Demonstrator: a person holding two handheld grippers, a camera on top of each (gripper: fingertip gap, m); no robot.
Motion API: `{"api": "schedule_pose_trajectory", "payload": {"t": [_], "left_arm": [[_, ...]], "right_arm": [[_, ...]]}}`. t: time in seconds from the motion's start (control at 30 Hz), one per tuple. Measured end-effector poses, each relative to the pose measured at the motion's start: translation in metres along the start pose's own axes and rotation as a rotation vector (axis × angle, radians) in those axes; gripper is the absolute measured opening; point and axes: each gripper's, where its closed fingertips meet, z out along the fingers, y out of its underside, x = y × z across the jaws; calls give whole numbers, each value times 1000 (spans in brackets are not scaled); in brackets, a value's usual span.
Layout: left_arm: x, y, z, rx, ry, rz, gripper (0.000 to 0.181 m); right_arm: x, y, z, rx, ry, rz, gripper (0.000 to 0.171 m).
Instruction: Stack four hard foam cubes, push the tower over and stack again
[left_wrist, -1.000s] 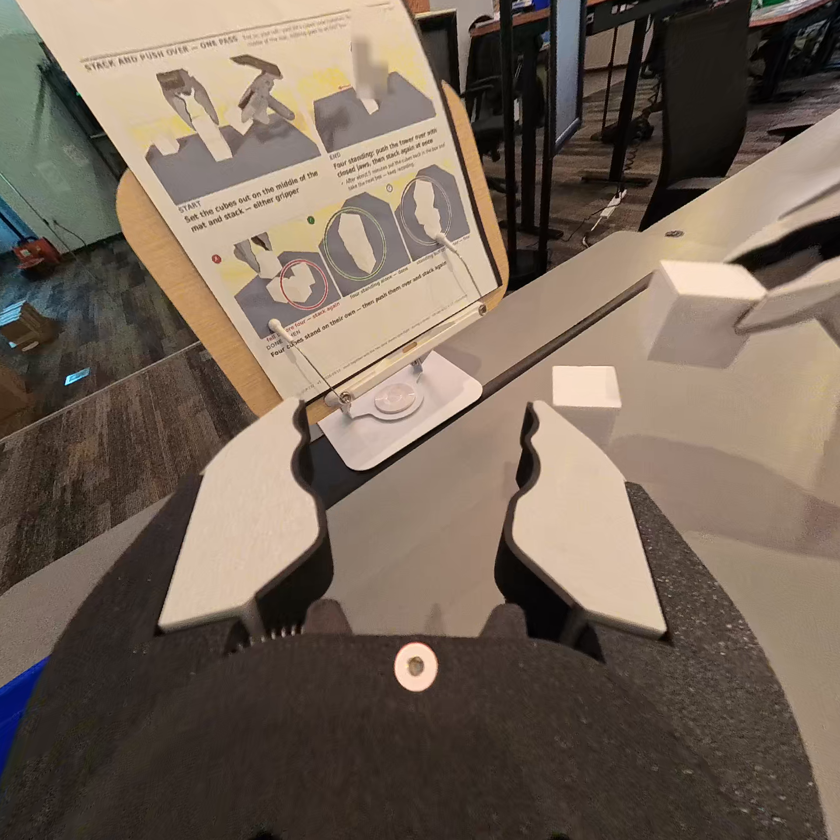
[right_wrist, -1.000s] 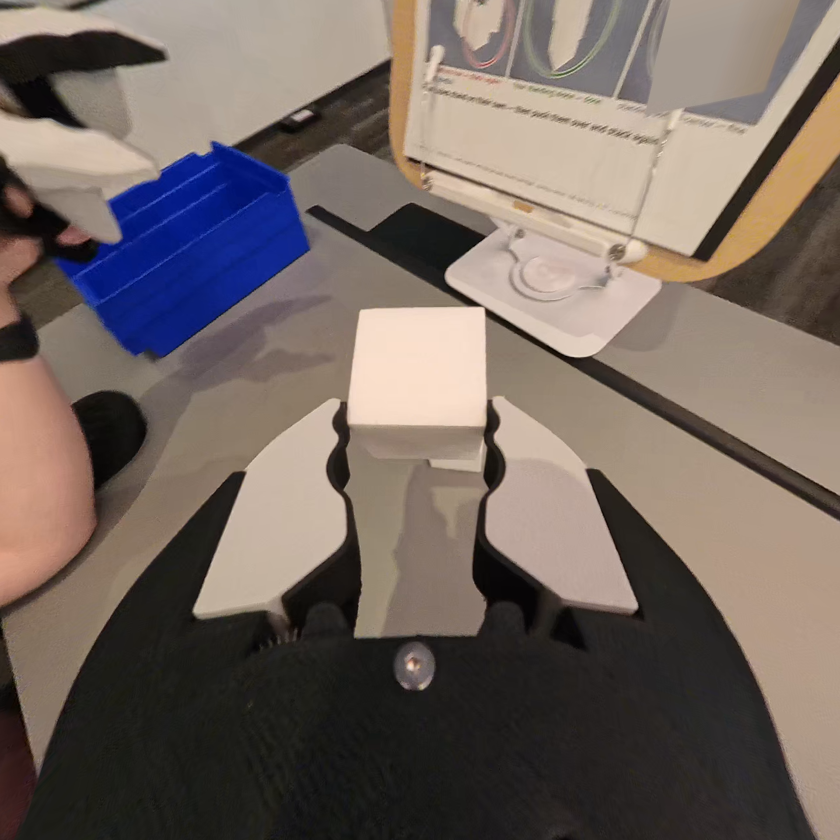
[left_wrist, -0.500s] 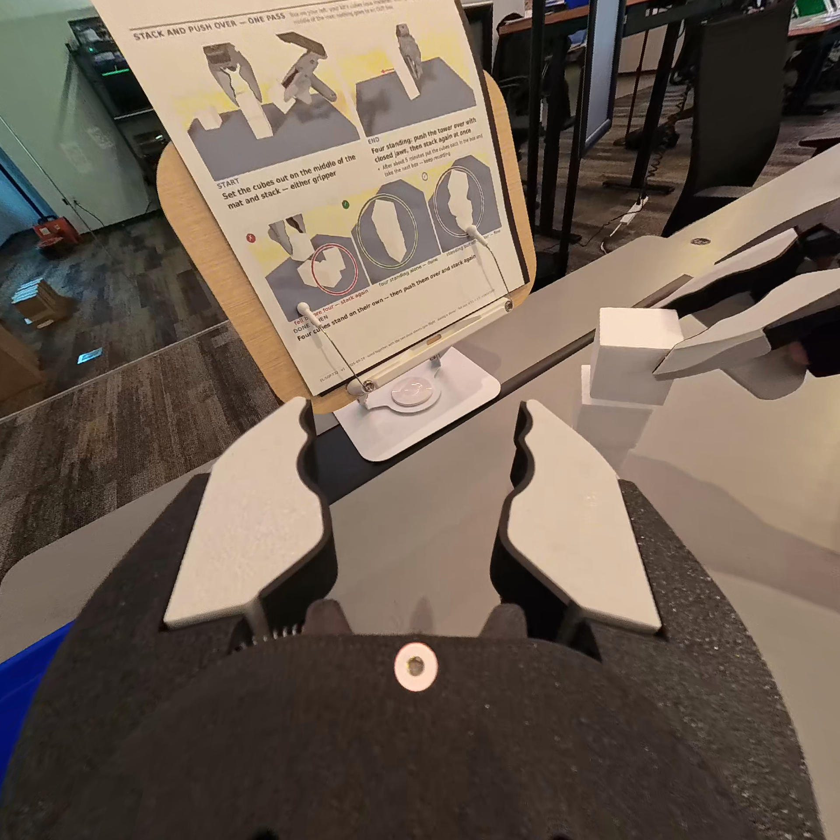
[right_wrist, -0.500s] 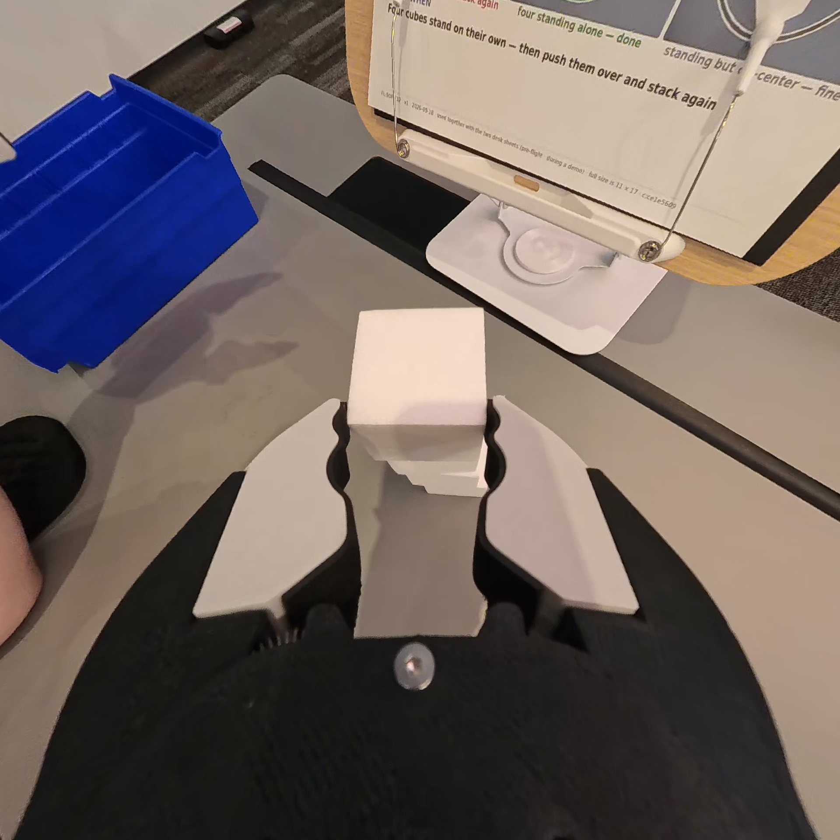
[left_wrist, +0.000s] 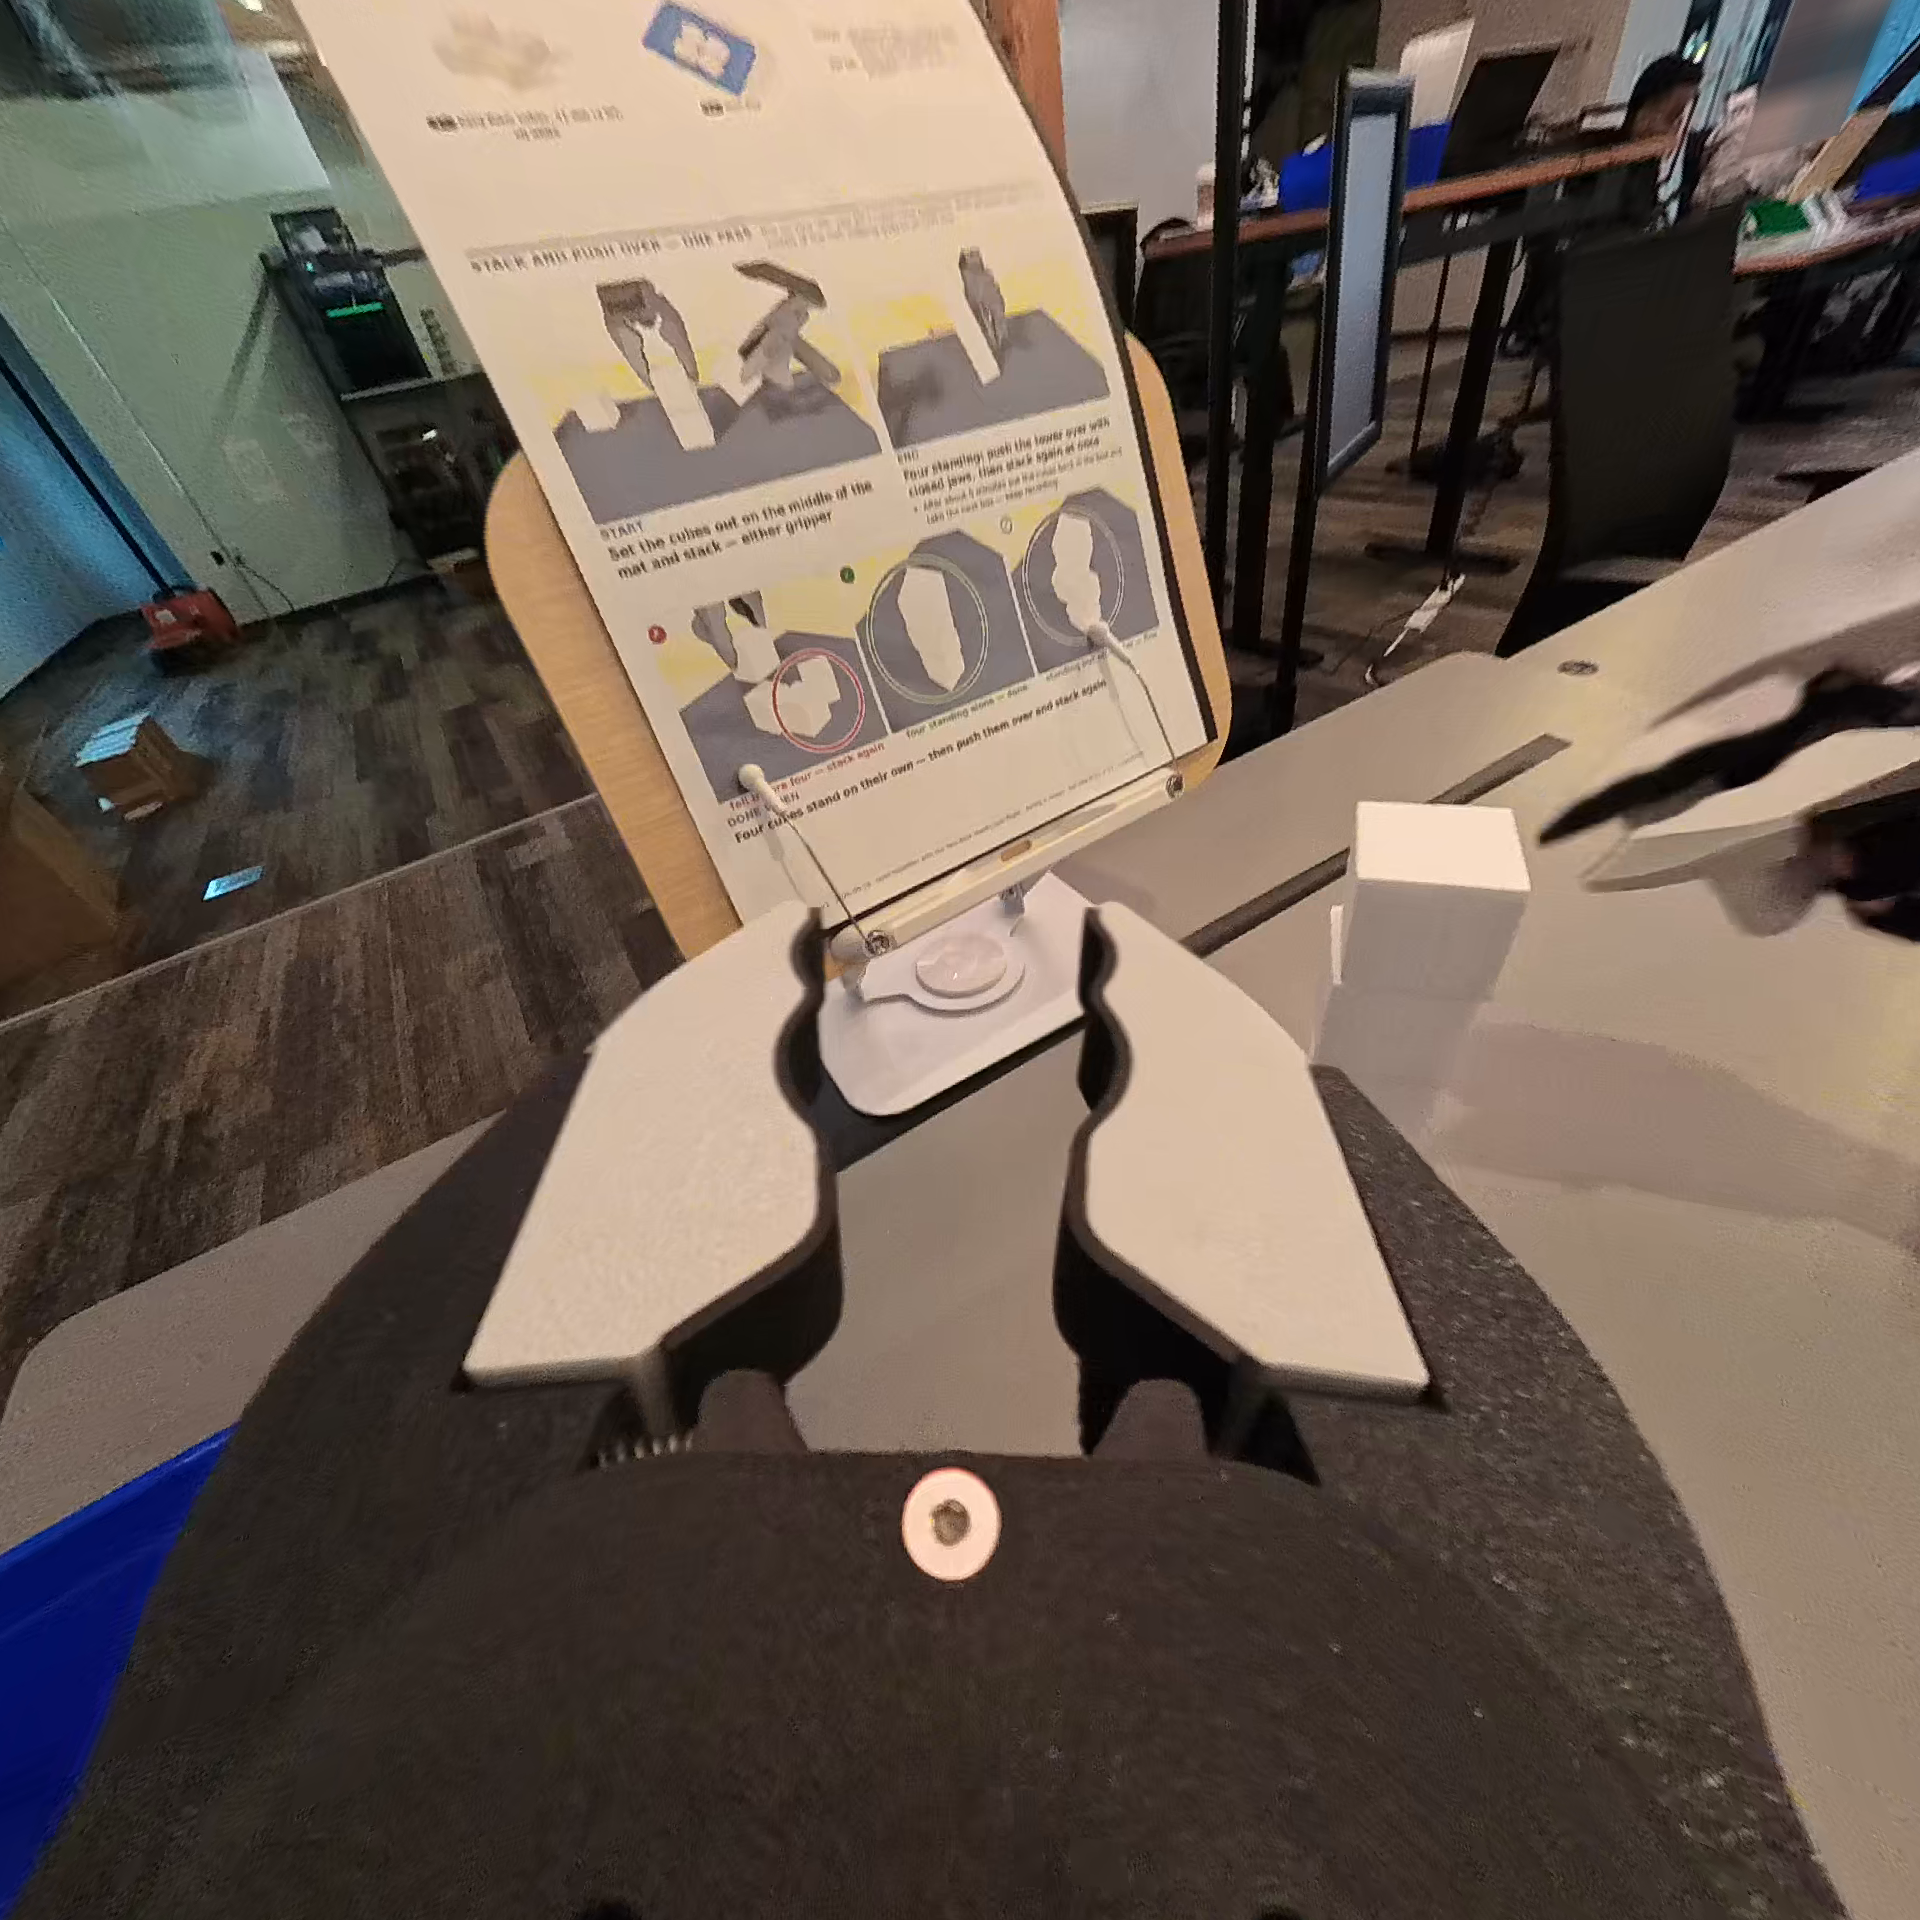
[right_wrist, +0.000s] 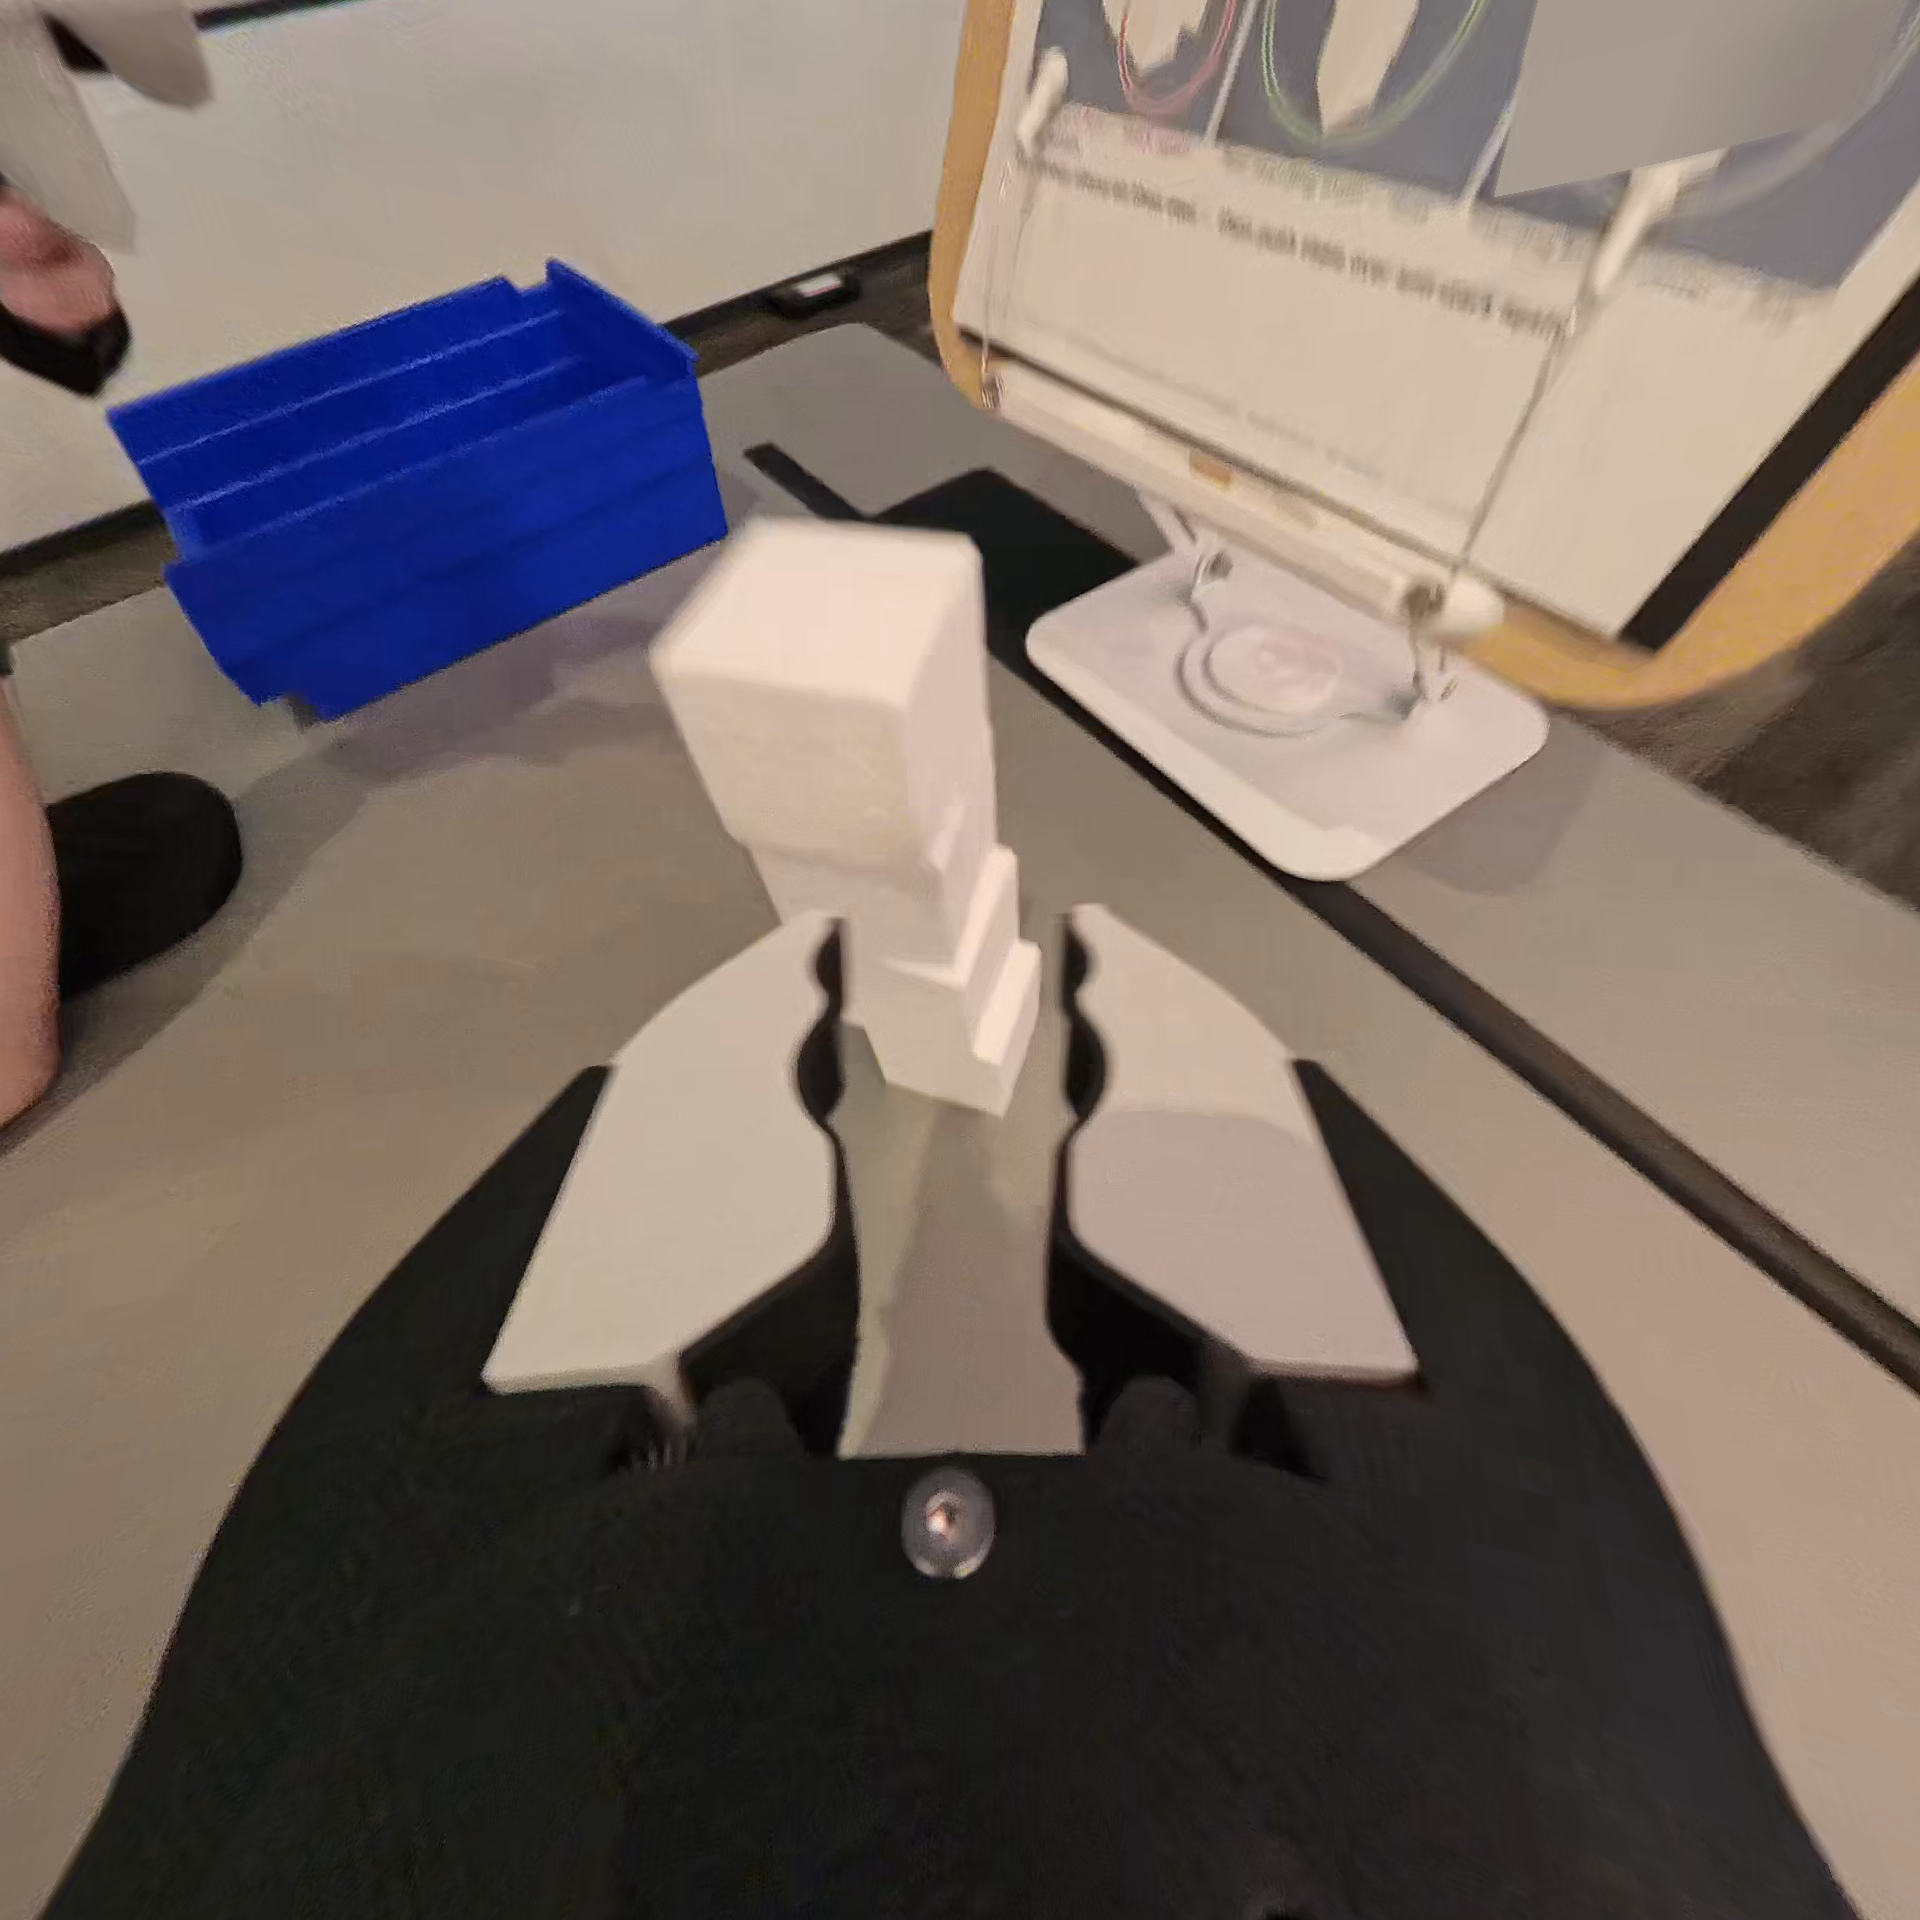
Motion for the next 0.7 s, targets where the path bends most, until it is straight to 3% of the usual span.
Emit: {"api": "schedule_pose_trajectory", "payload": {"t": [0.03, 0.07, 0.1, 0.27, 0.4, 0.7], "left_arm": [[0, -3, -2, 20, 7, -6, 39], [2, -6, -5, 38, 30, -8, 22], [6, -9, -8, 58, 71, -12, 0], [11, -25, -19, 152, 159, -123, 0], [5, -21, -23, 132, 137, -113, 0], [4, -12, -17, 68, 108, -94, 0]], "right_arm": [[14, 13, 4, -4, 0, 50, 13], [32, 25, 11, -14, 31, 126, 0], [49, 38, 20, -45, 78, 207, 0], [84, 87, 60, -377, 193, 242, 1], [81, 94, 83, -534, 183, 137, 1], [19, 66, 107, -513, 81, -106, 1]]}}
